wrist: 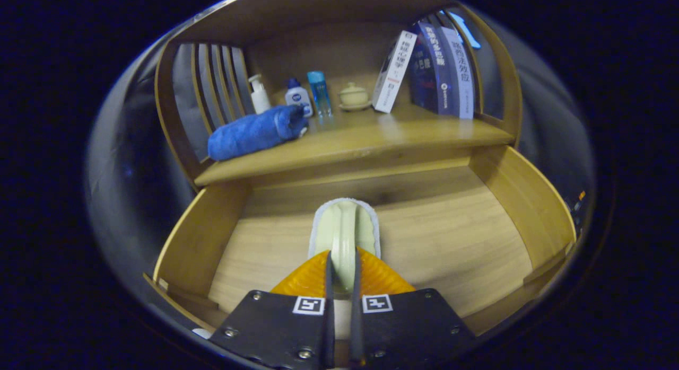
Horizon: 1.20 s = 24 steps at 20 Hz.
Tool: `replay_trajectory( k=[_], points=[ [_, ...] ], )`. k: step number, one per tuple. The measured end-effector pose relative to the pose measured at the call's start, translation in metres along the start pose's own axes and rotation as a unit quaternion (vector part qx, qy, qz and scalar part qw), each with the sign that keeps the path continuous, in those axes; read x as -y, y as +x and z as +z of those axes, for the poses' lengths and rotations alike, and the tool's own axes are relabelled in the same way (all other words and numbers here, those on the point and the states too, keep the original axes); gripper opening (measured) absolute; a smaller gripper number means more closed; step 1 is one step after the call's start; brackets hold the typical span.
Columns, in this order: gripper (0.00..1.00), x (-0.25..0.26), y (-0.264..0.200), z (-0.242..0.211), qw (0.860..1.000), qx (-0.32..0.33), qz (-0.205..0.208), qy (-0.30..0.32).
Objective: Pull open the drawer, take out the items inside it, and place them on the countertop above the cabinet.
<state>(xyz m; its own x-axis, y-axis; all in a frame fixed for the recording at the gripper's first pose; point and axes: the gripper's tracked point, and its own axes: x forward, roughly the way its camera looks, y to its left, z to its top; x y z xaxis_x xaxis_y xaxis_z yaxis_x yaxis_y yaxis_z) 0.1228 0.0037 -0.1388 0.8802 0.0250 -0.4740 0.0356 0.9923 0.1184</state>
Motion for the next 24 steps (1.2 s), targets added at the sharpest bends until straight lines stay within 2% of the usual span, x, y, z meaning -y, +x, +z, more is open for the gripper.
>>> replay_trajectory(
  k=[5, 10, 14, 18, 21, 24],
  points=[
    [0.12, 0.002, -0.036, 0.046, 0.996, 0.088, -0.002, 0.004],
    [0.12, 0.017, -0.081, 0.112, 0.984, 0.168, -0.052, -0.033],
    [0.12, 0.011, -0.097, 0.166, 0.974, 0.208, -0.057, -0.071],
    [0.12, 0.007, -0.103, 0.215, 0.967, 0.244, -0.052, -0.051],
    [0.11, 0.010, -0.090, 0.237, 0.965, 0.243, -0.066, -0.069],
    [0.11, 0.004, -0.051, 0.229, 0.978, 0.193, -0.054, -0.067]
  ],
)
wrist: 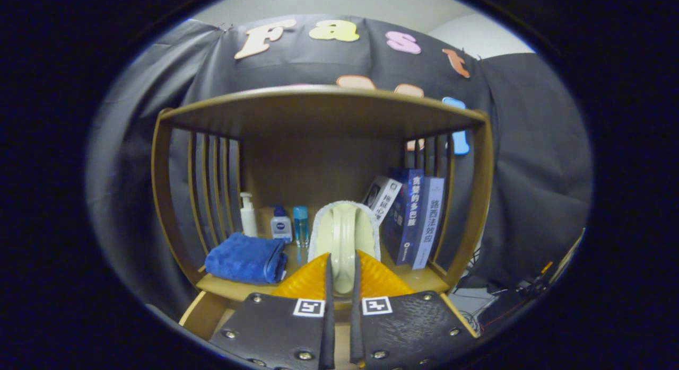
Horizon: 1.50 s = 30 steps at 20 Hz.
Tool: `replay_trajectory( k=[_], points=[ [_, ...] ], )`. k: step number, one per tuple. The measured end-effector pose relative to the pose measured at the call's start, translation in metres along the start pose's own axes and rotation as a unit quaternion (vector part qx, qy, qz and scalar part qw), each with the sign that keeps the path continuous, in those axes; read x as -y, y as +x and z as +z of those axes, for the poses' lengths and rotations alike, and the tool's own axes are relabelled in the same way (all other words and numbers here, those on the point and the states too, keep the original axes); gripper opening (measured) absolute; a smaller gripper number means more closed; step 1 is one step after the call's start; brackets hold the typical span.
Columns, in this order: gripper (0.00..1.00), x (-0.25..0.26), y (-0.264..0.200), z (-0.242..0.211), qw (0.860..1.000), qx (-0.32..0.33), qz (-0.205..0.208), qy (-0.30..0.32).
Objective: Pull open the drawer, take out the items inside it, and place them on the countertop above the cabinet.
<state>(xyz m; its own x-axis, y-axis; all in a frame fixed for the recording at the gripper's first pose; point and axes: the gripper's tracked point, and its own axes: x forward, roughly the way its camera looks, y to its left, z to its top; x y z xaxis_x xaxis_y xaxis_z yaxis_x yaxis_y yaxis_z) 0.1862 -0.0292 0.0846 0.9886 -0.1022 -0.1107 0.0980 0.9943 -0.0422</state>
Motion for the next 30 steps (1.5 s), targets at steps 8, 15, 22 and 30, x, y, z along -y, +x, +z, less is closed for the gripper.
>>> replay_trajectory(
  k=[8, 15, 22, 30],
  points=[
    [0.12, -0.026, 0.092, -0.112, 0.984, -0.174, 0.027, -0.003],
    [0.14, -0.025, 0.156, -0.102, 0.995, -0.100, 0.008, 0.013],
    [0.14, -0.026, 0.173, -0.099, 0.997, -0.080, -0.005, 0.018],
    [1.00, -0.029, 0.114, -0.088, 0.999, -0.036, 0.009, -0.018]
  ],
)
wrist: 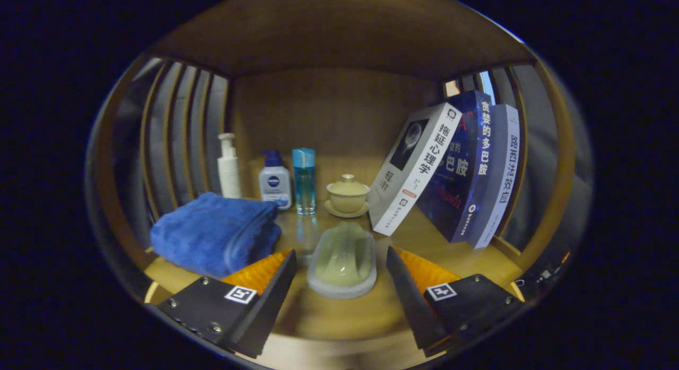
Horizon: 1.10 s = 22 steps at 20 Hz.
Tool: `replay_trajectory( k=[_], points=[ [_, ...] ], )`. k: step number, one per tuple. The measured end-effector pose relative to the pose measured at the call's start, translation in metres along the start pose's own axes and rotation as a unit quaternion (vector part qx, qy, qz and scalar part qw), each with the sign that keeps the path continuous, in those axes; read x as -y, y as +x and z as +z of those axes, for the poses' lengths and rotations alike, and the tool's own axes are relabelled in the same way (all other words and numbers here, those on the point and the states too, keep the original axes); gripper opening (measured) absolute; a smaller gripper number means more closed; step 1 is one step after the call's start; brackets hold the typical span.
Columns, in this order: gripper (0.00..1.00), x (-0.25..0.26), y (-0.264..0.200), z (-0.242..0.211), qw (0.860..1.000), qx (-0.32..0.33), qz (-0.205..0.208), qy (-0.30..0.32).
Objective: Pull open the drawer, take out the items inside it, and place them on the countertop above the cabinet.
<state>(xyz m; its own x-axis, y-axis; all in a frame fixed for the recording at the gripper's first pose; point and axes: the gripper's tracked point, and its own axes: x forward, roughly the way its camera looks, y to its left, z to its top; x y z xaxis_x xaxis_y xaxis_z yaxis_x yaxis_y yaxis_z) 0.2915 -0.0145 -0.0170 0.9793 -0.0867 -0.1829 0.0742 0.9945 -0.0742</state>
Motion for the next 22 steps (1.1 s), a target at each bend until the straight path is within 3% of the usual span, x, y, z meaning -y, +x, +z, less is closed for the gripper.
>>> replay_trajectory(
  k=[3, 8, 14, 22],
  points=[
    [0.99, 0.000, -0.050, 0.024, 0.998, 0.059, -0.006, -0.003],
    [0.99, 0.000, -0.139, 0.039, 0.995, 0.103, -0.003, -0.018],
    [0.98, 0.018, -0.231, 0.043, 0.991, 0.126, 0.001, 0.038],
    [0.99, 0.031, -0.312, -0.020, 0.994, 0.111, -0.002, 0.014]
  ],
)
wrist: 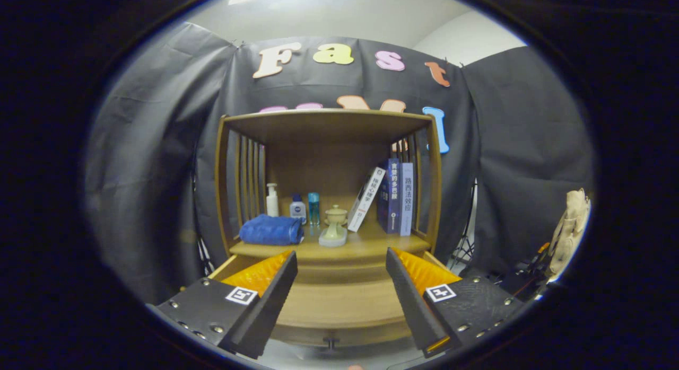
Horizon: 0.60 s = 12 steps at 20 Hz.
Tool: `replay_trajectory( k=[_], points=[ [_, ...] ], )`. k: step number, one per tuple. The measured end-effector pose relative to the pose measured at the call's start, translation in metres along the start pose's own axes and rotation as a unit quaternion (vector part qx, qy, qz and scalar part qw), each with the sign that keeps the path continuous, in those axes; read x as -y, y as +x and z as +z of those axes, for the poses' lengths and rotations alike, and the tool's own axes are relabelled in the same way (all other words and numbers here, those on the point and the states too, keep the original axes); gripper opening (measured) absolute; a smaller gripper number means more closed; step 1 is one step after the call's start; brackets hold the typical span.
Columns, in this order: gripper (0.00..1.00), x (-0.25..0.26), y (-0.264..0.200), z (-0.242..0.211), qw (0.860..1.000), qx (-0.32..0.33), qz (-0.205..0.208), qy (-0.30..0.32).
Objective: Pull open the drawer, take out the items inside it, and place them on the countertop above the cabinet.
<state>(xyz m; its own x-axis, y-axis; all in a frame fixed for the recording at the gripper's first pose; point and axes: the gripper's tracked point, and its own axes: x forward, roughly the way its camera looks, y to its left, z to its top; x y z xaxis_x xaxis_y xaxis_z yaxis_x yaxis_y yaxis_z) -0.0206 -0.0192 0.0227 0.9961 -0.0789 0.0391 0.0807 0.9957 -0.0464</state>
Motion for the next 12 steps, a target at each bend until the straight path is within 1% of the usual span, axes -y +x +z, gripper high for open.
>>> replay_trajectory(
  k=[1, 3, 5, 8, 9, 10, 12],
  points=[
    [0.99, 0.000, -0.011, -0.010, 1.000, -0.001, 0.003, -0.010],
    [0.99, 0.003, -0.027, -0.020, 1.000, 0.001, 0.000, -0.008],
    [0.98, 0.007, -0.033, -0.031, 1.000, 0.001, -0.003, -0.012],
    [0.98, -0.009, -0.038, -0.059, 0.999, -0.024, 0.026, 0.022],
    [0.98, -0.007, -0.035, -0.066, 0.999, -0.027, 0.027, 0.025],
    [0.98, -0.008, -0.034, -0.071, 0.999, -0.023, 0.027, 0.019],
    [0.98, -0.002, -0.029, -0.079, 1.000, -0.008, 0.008, 0.004]
  ],
)
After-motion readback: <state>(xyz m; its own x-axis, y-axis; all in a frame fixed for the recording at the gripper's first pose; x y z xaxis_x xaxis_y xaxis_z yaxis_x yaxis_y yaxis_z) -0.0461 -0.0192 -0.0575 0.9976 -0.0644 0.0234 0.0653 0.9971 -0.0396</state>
